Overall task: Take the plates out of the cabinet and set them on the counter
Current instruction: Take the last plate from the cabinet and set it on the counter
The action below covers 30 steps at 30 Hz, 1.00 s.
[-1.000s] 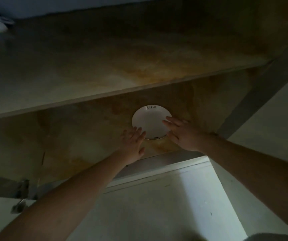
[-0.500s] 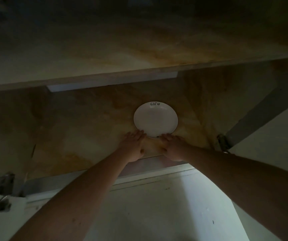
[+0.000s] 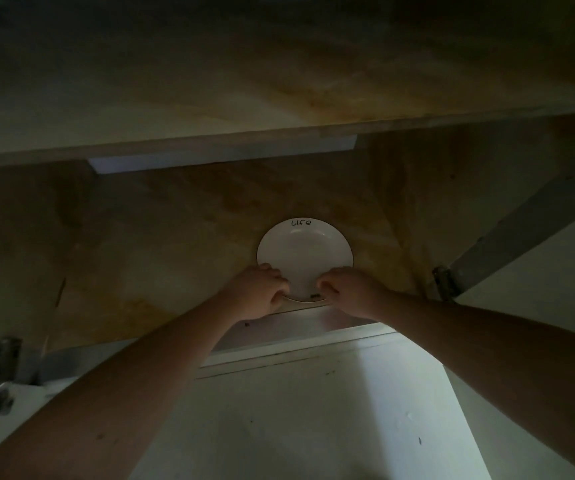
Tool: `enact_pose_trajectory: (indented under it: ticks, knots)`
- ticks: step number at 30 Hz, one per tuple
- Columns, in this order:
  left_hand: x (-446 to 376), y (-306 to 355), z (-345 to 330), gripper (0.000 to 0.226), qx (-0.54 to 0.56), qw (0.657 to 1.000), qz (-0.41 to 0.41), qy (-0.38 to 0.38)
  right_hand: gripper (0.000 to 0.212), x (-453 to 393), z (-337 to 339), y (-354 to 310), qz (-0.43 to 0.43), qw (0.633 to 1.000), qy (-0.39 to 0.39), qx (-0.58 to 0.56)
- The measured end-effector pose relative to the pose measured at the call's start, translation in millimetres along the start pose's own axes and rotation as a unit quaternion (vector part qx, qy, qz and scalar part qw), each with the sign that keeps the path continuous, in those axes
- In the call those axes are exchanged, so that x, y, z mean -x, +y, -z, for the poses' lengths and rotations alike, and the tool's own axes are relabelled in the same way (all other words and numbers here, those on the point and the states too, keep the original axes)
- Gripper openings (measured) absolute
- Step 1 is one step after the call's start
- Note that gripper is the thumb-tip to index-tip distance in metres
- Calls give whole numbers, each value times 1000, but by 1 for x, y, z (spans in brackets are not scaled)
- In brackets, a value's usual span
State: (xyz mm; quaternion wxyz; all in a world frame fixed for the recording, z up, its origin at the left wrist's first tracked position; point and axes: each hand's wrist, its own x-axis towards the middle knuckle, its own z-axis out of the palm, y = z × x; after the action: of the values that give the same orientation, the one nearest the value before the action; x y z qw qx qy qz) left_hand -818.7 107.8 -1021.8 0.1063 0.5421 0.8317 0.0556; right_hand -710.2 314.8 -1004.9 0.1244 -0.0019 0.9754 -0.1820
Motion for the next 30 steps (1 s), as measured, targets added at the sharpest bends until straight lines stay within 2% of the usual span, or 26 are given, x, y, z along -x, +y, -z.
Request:
enact_pose_trajectory:
  ticks: [2, 4, 6, 8, 10, 12, 14, 16, 18, 20, 24, 30]
  knots:
    - [2, -5, 2, 28, 129, 986, 78, 68, 32, -6, 9, 2, -92, 985, 84, -117]
    - [1, -10, 7, 30, 269, 935, 186, 139, 38, -12, 21, 5, -207, 936, 144, -246]
    - [-4, -11, 13, 36, 408, 841, 310, 172, 49, -16, 31, 7, -309, 866, 175, -353]
    - [-7, -11, 19, 47, 532, 710, 423, 185, 61, -16, 37, 9, -394, 777, 212, -442]
    - [-6, -11, 22, 52, 649, 595, 442, 169, 66, -15, 38, 11, -410, 718, 192, -529]
    - [-3, -11, 22, 55, 727, 535, 408, 138, 66, -13, 40, 11, -372, 662, 129, -638]
    - [-2, -11, 20, 55, 762, 509, 386, 107, 70, -12, 41, 10, -340, 601, 89, -718]
    - [-4, -13, 18, 58, 776, 492, 383, 92, 72, -11, 41, 9, -330, 580, 76, -741]
    - [-5, -14, 18, 61, 788, 467, 389, 97, 72, -10, 40, 9, -331, 593, 57, -732]
    - [-6, -14, 17, 63, 790, 457, 398, 96, 75, -10, 39, 10, -334, 606, 35, -721]
    - [0, -16, 14, 68, 780, 462, 413, 82, 82, -12, 33, 13, -348, 606, 25, -715]
    - [25, -12, 18, 61, 769, 468, 427, 91, 82, -1, 30, 6, -341, 606, 16, -718]
